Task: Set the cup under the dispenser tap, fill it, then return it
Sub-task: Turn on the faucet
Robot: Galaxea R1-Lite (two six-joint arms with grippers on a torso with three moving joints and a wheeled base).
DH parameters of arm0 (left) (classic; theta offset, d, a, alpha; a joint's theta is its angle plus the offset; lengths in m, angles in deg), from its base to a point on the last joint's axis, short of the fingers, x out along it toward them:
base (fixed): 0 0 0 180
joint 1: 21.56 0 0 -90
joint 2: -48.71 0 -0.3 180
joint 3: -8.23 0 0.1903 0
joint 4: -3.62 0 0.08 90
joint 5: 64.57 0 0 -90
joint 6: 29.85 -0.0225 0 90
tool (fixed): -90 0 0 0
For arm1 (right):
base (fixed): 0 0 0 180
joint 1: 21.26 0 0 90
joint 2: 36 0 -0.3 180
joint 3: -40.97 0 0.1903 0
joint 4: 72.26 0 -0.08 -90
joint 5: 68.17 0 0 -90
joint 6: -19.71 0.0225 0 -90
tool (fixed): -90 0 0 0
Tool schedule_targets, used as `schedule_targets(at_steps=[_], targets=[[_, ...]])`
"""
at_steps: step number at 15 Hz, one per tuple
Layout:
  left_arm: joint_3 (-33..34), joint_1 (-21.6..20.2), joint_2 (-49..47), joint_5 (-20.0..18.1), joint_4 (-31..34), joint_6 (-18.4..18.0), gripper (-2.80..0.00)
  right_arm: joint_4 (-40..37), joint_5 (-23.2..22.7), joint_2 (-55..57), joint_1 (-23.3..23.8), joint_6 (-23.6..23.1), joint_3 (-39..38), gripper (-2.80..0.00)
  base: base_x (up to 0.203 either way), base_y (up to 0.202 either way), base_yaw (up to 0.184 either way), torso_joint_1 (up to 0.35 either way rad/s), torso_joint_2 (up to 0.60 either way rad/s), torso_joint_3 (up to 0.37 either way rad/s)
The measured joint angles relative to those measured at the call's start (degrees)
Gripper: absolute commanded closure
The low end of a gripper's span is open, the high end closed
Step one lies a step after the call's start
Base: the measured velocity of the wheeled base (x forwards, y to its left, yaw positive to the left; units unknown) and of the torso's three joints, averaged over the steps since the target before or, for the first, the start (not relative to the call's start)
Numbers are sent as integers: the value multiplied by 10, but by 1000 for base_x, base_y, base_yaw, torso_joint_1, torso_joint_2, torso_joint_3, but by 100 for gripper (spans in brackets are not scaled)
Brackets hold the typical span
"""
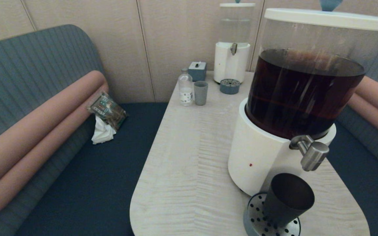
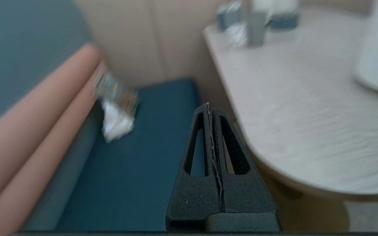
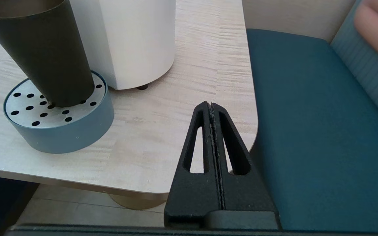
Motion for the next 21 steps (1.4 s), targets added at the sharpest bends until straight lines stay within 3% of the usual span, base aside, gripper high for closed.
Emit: schedule_targets(at_steps=[6, 21], targets=[[1, 0, 0, 49, 50, 1, 0, 0, 0, 0, 0, 0, 0, 0, 0, 0, 0, 0, 0, 0], [1, 0, 0, 49, 47, 6, 0, -2, 0, 0, 0, -8, 0, 0, 0, 0, 0, 0, 0, 0]])
